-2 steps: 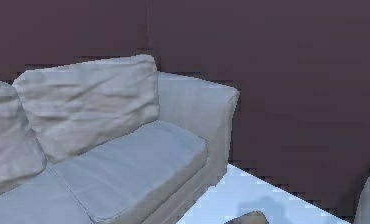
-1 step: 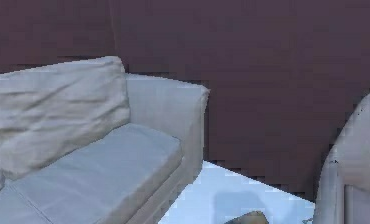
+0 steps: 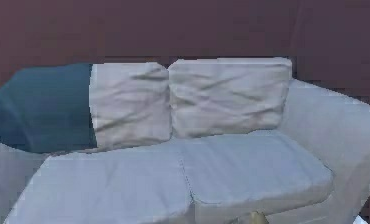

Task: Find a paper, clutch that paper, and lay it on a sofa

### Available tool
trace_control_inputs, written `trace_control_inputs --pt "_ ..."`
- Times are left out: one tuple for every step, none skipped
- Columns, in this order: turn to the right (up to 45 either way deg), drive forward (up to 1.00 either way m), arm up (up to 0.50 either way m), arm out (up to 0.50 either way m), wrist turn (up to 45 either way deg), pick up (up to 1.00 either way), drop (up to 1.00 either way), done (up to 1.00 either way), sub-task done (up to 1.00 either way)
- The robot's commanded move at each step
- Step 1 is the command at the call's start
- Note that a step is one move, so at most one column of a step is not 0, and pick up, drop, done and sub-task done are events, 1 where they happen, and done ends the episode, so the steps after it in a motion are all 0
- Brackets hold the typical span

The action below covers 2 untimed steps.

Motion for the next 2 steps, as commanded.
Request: trace_control_inputs --pt "-45.0 0.0 0.0 0.0 0.0 0.0 0.0 0.0 0.0" --pt "-6.0 0.0 0.0 0.0 0.0 0.0 0.0 0.0 0.0"
